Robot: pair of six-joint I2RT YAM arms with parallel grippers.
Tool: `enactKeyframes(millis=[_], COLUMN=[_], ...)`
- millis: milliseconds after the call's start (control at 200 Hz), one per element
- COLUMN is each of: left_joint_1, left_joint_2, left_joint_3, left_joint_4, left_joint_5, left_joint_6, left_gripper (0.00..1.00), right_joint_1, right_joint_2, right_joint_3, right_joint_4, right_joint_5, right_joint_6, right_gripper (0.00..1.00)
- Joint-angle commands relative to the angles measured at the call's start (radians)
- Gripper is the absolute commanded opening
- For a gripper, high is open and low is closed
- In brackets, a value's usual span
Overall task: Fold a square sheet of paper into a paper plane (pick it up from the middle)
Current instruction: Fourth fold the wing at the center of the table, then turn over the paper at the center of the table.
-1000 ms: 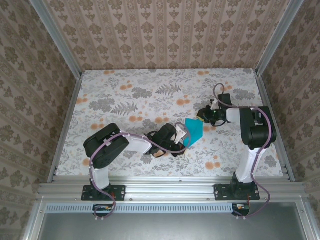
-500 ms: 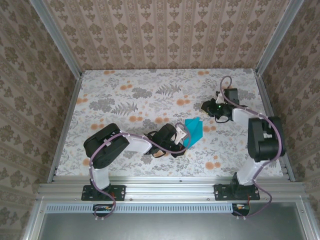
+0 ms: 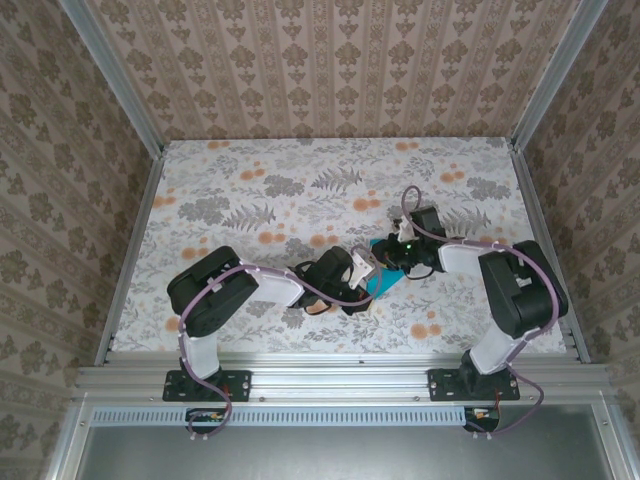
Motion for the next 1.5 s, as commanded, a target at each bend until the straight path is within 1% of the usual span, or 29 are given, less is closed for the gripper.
enactKeyframes(millis=[0, 160, 315, 735, 915, 1050, 1180, 1330, 1420, 1500], left_joint_1=[-0.006, -0.007, -0.006, -0.006, -0.006, -0.006, -0.008, -0.008, -0.007, -0.007], left_joint_2=[0.042, 0.037, 0.037, 0.036, 0.033, 0.028, 0.021, 0.010, 0.010, 0.013], left_joint_3=[-0.049, -0.068, -0.077, -0.062, -0.042, -0.012, 0.015, 0.036, 0.047, 0.053], left_joint_4=[-0.210, -0.203, -0.205, -0.218, -0.216, -0.216, -0.201, -0.190, -0.186, -0.187], left_joint_5=[0.019, 0.021, 0.028, 0.042, 0.056, 0.062, 0.077, 0.085, 0.096, 0.099], left_joint_6=[0.018, 0.013, 0.018, 0.021, 0.013, 0.012, 0.003, -0.005, -0.006, -0.001], left_gripper=[0.03, 0.03, 0.03, 0.03, 0.04, 0.06, 0.10, 0.12, 0.13, 0.14], right_joint_1=[-0.001, -0.021, -0.065, -0.188, -0.224, -0.229, -0.229, -0.221, -0.203, -0.182], right_joint_2=[0.068, 0.128, 0.173, 0.255, 0.201, 0.125, 0.017, -0.107, -0.147, -0.147], right_joint_3=[0.031, 0.083, 0.126, 0.259, 0.298, 0.290, 0.214, 0.086, 0.029, 0.001], right_joint_4=[0.031, -0.017, -0.050, -0.081, -0.126, -0.181, -0.218, -0.241, -0.245, -0.232], right_joint_5=[-0.003, 0.035, 0.057, 0.034, 0.037, 0.033, 0.020, 0.004, -0.003, -0.011], right_joint_6=[-0.016, -0.069, -0.114, -0.143, -0.154, -0.177, -0.186, -0.174, -0.170, -0.168], right_gripper=[0.17, 0.17, 0.17, 0.18, 0.22, 0.26, 0.34, 0.38, 0.41, 0.42])
